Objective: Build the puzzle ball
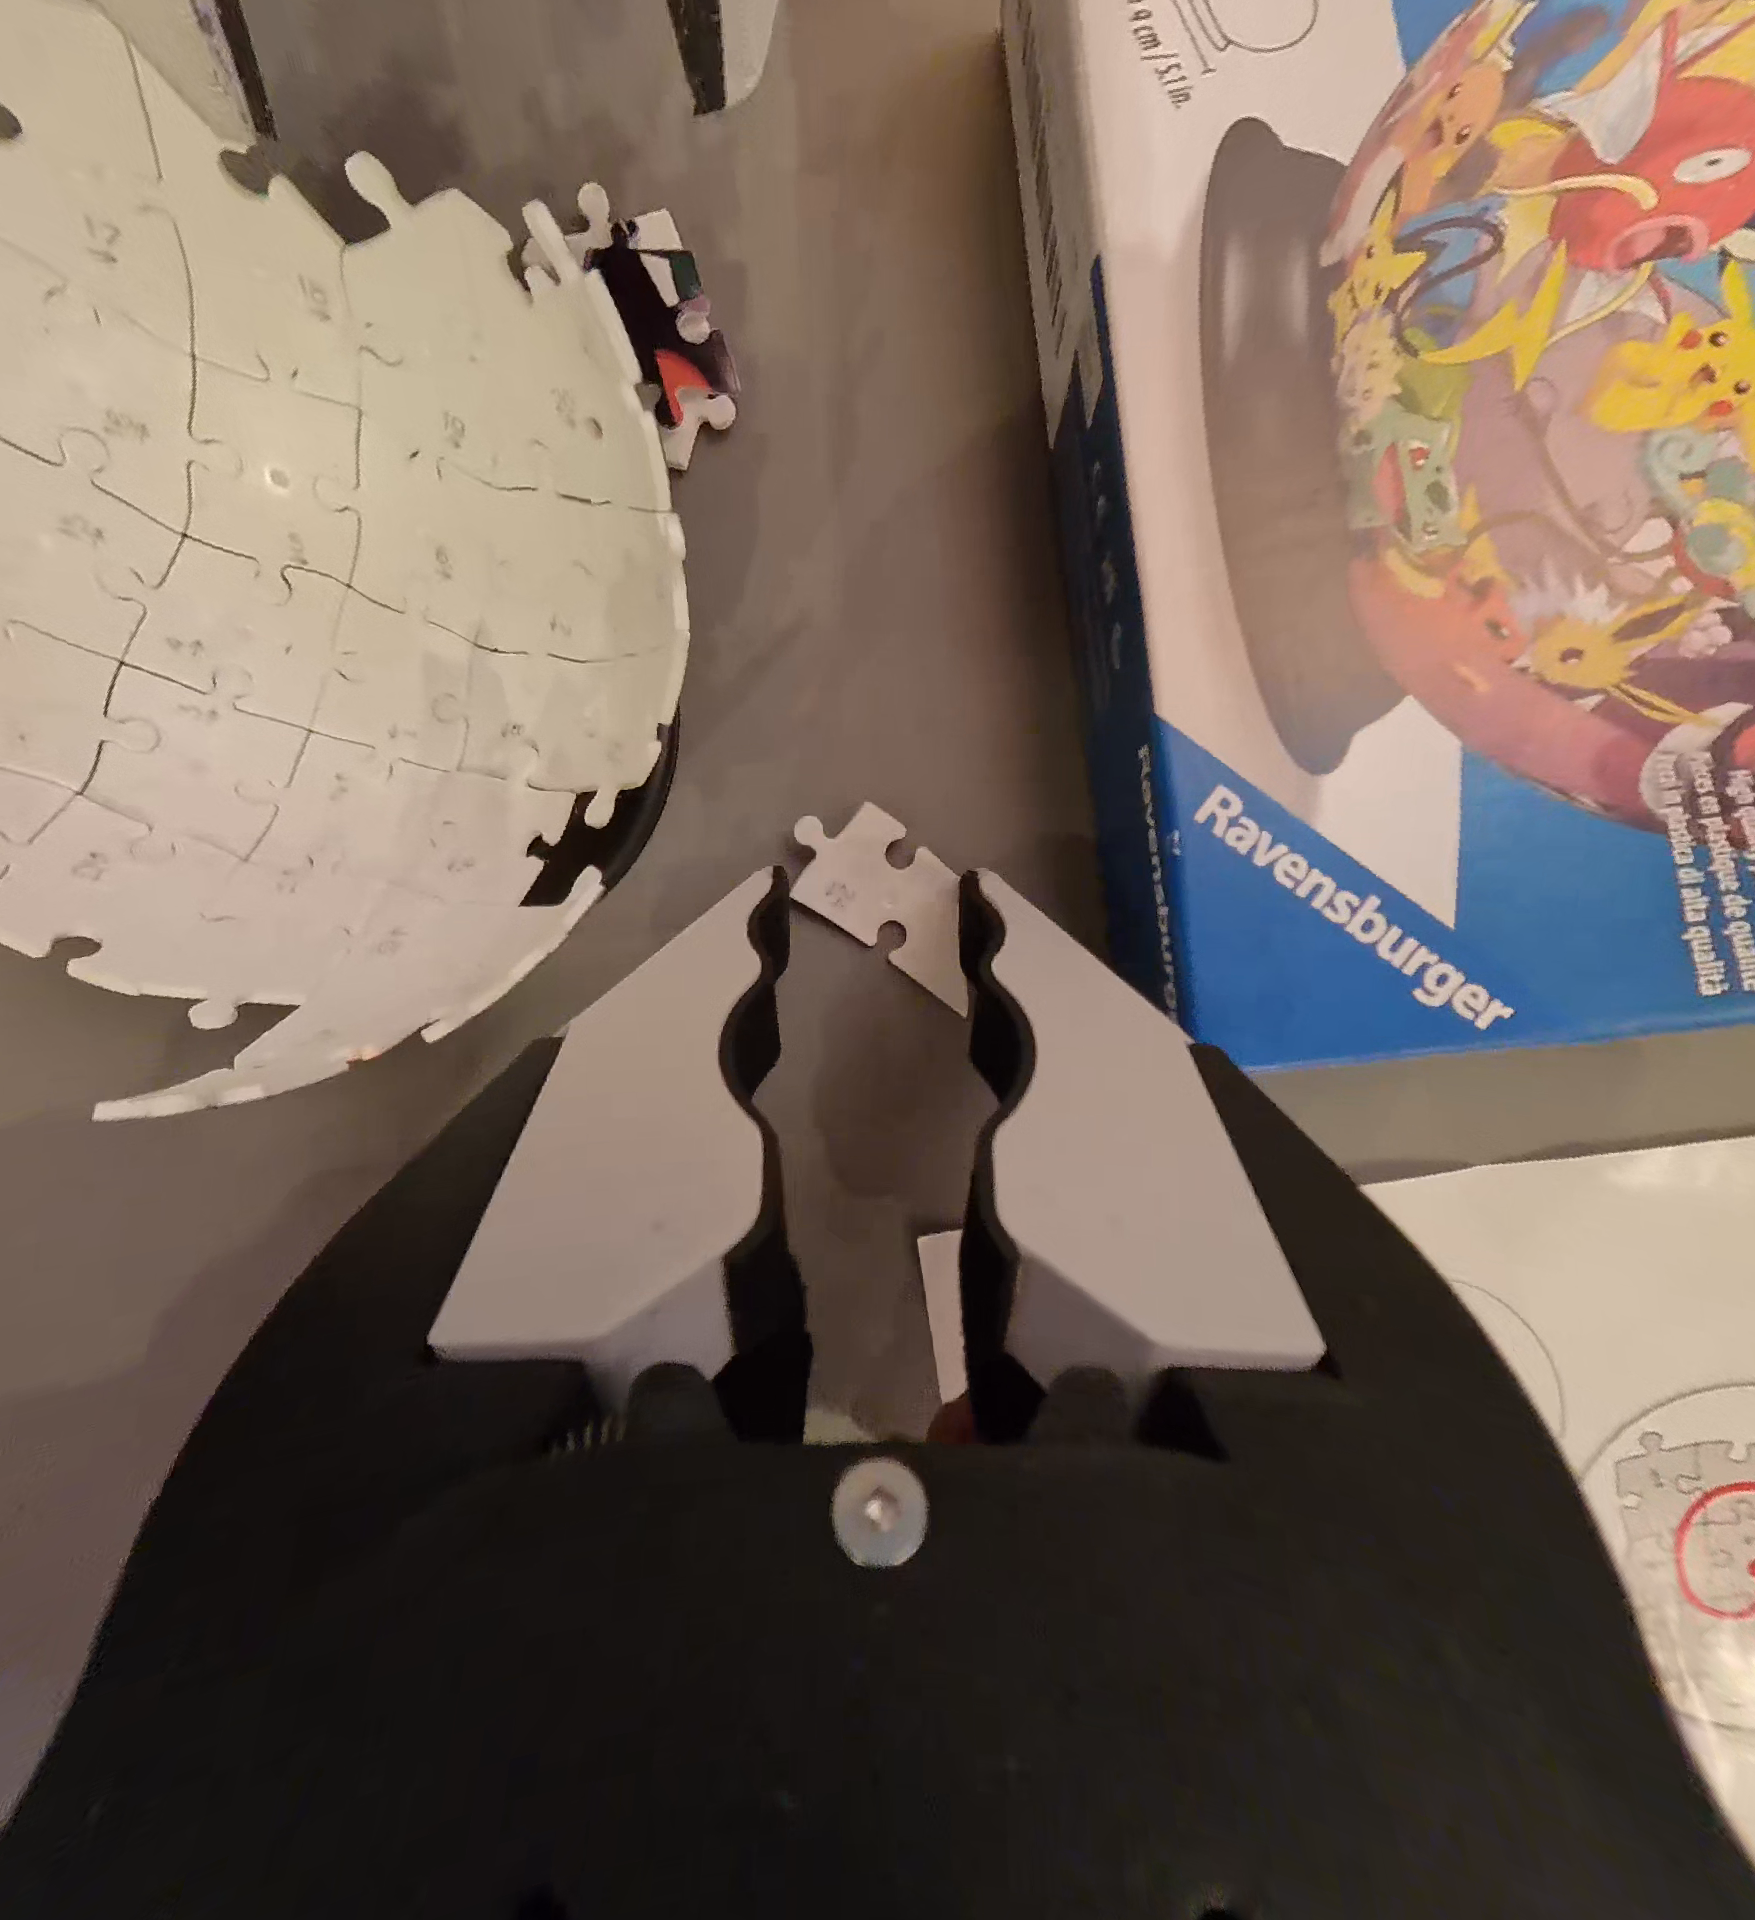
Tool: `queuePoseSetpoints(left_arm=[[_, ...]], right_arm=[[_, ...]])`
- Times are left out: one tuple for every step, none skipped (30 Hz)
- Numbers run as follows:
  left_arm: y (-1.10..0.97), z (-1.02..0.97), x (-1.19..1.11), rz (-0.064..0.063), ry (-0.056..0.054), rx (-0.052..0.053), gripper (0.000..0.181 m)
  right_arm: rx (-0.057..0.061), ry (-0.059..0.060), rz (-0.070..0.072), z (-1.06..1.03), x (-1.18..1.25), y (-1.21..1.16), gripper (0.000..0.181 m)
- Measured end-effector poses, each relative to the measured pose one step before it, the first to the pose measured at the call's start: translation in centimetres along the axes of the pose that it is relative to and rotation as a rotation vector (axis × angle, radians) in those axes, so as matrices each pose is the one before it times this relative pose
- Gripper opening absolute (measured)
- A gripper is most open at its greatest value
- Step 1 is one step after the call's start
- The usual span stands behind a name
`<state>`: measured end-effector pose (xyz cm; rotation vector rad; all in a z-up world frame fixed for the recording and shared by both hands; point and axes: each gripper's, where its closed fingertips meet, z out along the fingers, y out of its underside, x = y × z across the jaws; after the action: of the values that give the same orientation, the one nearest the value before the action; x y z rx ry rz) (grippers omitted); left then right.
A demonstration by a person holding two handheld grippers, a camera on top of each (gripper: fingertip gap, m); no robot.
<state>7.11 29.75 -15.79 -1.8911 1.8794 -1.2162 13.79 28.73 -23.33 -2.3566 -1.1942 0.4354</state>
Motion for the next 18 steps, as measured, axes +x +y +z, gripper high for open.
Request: queuePoseSetpoints(left_arm=[[0.006,0.015,-0.049,0.0008,-0.001,-0.0014,0.041],[-0.01,0.016,-0.007,-0.0001,0.0007,0.0,0.041],[-0.033,0.011,0.037,-0.0004,0.0024,0.0015,0.041],[-0.032,-0.011,0.042,0.0012,0.0004,0.0013,0.041],[-0.026,-0.032,0.032,0.0022,-0.0012,0.0006,0.041],[-0.075,-0.052,0.007,0.0028,-0.0034,0.0027,0.041],[-0.135,-0.103,-0.009,0.0019,-0.0052,0.0055,0.041],[-0.236,-0.138,-0.063,0.0031,-0.0103,0.0073,0.041],[-0.312,-0.166,-0.065,0.0064,-0.0128,0.0071,0.041],[-0.447,-0.222,-0.136,0.0065,-0.0198,0.0101,0.041],[-0.575,-0.241,-0.17,0.0044,-0.0218,0.0127,0.041],[-0.765,-0.218,-0.144,0.0038,-0.0197,0.0208,0.041],[-0.888,-0.136,-0.01,-0.0006,-0.01,0.0252,0.041],[-0.994,-0.007,-0.011,-0.0053,-0.0126,0.0275,0.04],[-0.914,0.178,0.144,-0.005,-0.0074,0.0213,0.039],[-0.773,0.345,0.526,-0.0015,0.0138,0.0135,0.038],[-0.691,0.427,0.448,-0.0114,0.0092,0.0108,0.036],[-0.486,0.436,0.157,-0.0126,-0.0065,0.0003,0.033]], right_arm=[[0.0044,0.0021,0.0114,-0.014,-0.008,0.003,0.031],[0.0002,0.0012,0.0031,-0.035,-0.051,0.043,0.031],[0.0012,0.0015,0.002,-0.02,-0.061,0.037,0.031],[0.0056,-0.0026,0.0035,-0.022,-0.122,0.008,0.031],[0.0075,-0.0006,0.0027,-0.019,-0.087,0.034,0.031],[0.0071,0.0031,0.0044,-0.066,-0.005,0.061,0.031],[0.0125,0.0003,0.0072,-0.177,-0.048,-0.014,0.031],[0.0192,0.0018,0.0093,-0.331,-0.017,-0.145,0.031],[0.0204,0.007,0.0037,-0.491,0.044,-0.208,0.031],[0.0204,0.0095,-0.0004,-0.656,0.05,-0.294,0.031],[0.0233,0.0204,-0.0058,-0.836,0.177,-0.484,0.031],[0.0212,0.0341,-0.0197,-0.964,0.276,-0.665,0.031],[0.0233,0.0366,-0.0293,-1.051,0.22,-0.919,0.031],[0.0308,0.0368,-0.0343,-1.055,0.132,-1.217,0.031],[0.0288,0.0452,-0.0441,-0.958,0.181,-1.342,0.031],[0.0153,0.047,-0.0522,-0.801,0.219,-1.203,0.031],[0.0159,0.0377,-0.0513,-0.656,0.115,-1.201,0.031],[0.023,0.0287,-0.0417,-0.573,0.035,-1.268,0.031]])
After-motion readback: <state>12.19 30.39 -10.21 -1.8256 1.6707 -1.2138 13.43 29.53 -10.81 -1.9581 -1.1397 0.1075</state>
